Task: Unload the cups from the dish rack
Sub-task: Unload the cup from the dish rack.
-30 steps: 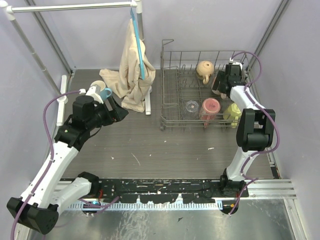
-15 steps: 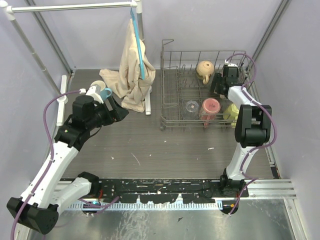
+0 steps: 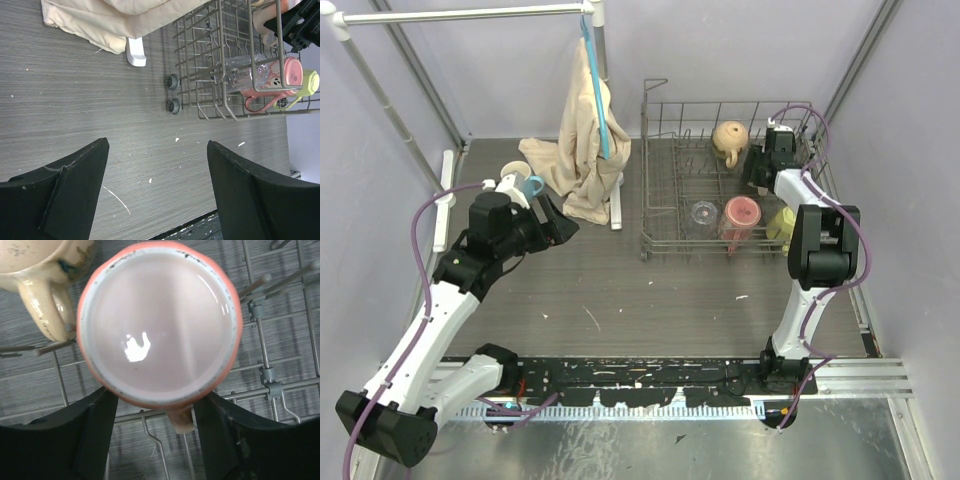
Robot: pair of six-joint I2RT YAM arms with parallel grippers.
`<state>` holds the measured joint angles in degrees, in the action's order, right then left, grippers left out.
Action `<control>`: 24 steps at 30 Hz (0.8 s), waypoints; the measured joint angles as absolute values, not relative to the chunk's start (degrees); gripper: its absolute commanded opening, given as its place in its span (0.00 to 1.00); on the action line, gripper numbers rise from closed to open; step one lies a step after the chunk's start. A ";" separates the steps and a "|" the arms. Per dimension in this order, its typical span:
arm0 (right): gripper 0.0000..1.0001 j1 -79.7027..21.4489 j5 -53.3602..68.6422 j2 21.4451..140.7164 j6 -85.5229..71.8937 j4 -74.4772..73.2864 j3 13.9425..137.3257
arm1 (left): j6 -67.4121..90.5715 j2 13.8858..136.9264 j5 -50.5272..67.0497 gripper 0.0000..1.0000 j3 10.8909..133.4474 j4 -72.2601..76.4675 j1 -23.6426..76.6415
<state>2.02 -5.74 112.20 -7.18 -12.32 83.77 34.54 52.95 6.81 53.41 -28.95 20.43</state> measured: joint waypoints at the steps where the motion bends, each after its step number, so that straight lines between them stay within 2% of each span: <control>1: 0.62 2.02 -5.96 112.42 -7.18 -12.40 83.92 | 34.57 52.99 6.81 0.87 53.41 -28.95 20.43; 5: 0.58 2.20 -6.37 113.65 -7.20 -12.40 84.20 | 34.57 53.04 6.81 0.87 53.41 -28.93 20.43; 11: 0.36 2.20 -6.61 114.39 -6.35 -12.73 84.25 | 34.57 53.10 6.83 0.87 53.41 -28.58 20.43; 17: 0.01 2.20 -6.63 114.43 -6.79 -12.56 84.25 | 34.57 53.19 6.85 0.87 53.41 -28.53 20.43; 24: 0.01 2.20 -6.85 114.48 -7.25 -12.32 84.18 | 34.57 53.19 7.01 0.87 53.41 -28.53 20.43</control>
<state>2.20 -6.85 114.48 -7.25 -12.32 84.18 34.57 53.19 7.01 53.41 -28.53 20.43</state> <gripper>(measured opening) 0.251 0.866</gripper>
